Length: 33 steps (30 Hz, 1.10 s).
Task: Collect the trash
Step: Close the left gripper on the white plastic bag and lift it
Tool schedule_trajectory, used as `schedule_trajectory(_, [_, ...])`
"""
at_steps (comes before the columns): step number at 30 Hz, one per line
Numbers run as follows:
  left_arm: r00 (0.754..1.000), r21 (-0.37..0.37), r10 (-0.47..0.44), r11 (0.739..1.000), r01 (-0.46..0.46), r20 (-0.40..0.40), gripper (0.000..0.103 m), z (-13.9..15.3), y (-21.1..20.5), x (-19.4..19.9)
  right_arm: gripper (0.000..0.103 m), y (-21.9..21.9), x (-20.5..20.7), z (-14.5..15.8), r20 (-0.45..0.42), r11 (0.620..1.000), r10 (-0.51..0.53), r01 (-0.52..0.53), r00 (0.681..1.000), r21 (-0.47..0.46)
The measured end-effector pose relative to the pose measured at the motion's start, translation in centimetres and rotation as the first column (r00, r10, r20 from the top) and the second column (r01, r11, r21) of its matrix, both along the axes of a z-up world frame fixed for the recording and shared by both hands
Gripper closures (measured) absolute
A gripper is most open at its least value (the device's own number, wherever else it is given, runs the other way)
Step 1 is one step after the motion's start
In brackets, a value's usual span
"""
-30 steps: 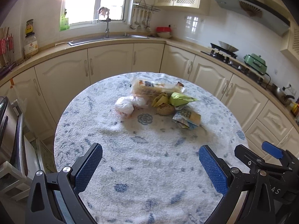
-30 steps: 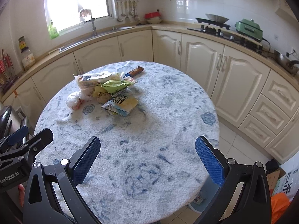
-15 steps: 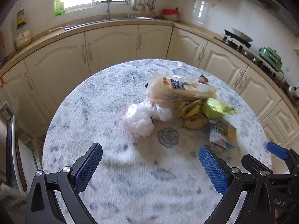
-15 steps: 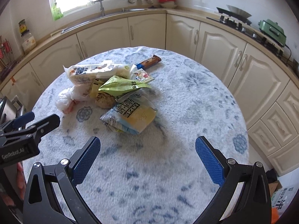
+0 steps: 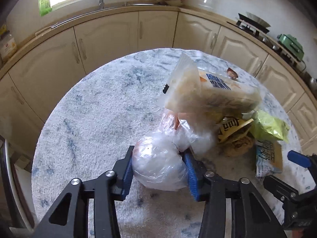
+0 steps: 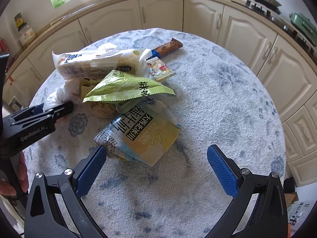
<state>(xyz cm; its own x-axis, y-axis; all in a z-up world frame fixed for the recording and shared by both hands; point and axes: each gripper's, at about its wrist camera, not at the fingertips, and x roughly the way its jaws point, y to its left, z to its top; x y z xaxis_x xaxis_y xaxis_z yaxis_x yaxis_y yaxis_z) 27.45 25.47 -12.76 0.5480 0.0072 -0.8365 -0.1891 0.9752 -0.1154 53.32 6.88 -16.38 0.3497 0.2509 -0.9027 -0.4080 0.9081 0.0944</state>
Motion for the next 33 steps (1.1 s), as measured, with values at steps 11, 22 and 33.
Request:
schedule_trajectory(11, [1.000, 0.001, 0.002, 1.000, -0.002, 0.026, 0.060, 0.9, -1.5, -7.2, 0.000, -1.5, -2.5, 0.4, -0.018, 1.000, -0.017, 0.017, 1.000, 0.018])
schedule_trajectory(22, [0.995, 0.033, 0.047, 0.998, -0.050, 0.092, 0.010, 3.2, -2.4, -8.7, 0.000, -1.1, -3.1, 1.3, -0.002, 1.000, -0.021, 0.021, 1.000, 0.003])
schedule_trajectory(33, [0.997, 0.035, 0.069, 0.997, -0.069, 0.024, 0.013, -1.1, -1.5, -5.0, 0.000, 2.3, -0.4, -0.4, 0.011, 0.996, 0.019, -0.018, 1.000, -0.084])
